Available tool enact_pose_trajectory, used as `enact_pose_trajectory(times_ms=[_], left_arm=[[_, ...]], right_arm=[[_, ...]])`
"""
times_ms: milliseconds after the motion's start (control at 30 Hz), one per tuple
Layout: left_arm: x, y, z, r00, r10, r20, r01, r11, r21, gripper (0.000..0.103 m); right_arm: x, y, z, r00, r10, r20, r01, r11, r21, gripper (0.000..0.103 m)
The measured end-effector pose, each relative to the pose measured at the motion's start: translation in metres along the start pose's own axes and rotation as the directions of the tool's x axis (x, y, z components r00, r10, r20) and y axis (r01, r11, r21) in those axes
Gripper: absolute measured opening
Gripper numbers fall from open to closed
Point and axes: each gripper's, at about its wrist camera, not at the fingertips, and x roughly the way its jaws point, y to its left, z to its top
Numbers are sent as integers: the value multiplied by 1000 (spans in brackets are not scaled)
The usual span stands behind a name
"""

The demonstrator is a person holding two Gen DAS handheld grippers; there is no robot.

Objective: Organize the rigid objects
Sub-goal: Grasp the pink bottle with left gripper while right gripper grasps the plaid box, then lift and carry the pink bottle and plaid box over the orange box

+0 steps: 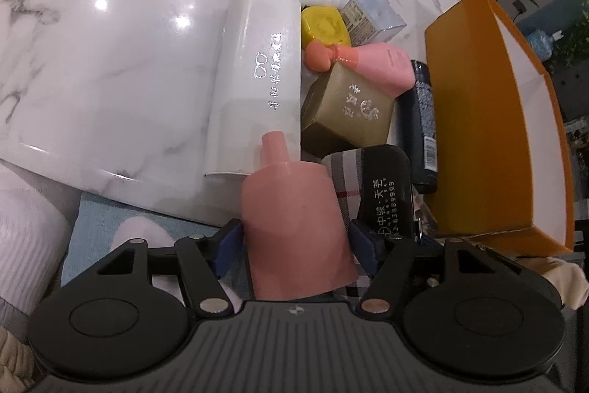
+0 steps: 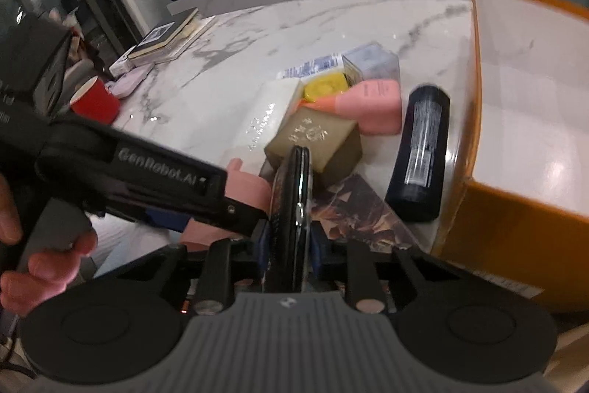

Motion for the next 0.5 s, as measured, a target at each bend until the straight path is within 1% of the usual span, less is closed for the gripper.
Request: enact_pose_trajectory(times_ms=[67, 200, 233, 400, 500], left_arm=[[2, -1, 1, 1000, 9, 0, -9, 1000, 13, 77], [5, -4, 2, 1000, 20, 4, -20, 999, 45, 77], [5, -3, 1, 1000, 13, 6, -14, 999, 51, 73], [0, -3, -3, 1000, 1, 28, -3, 998, 69, 72], [-7, -1, -5, 999, -17, 44, 14, 998, 56, 71]], right_arm=[[5, -5, 1, 1000, 15, -1, -15, 999, 32, 24], [8, -9, -1, 1000, 28, 14, -29, 998, 48, 22], [9, -9, -2, 999, 29, 15, -30, 998, 46, 22], [1, -4, -3, 999, 29, 34, -30, 999, 12, 17], [-4, -3, -3, 999, 23, 43, -23, 1000, 4, 17]])
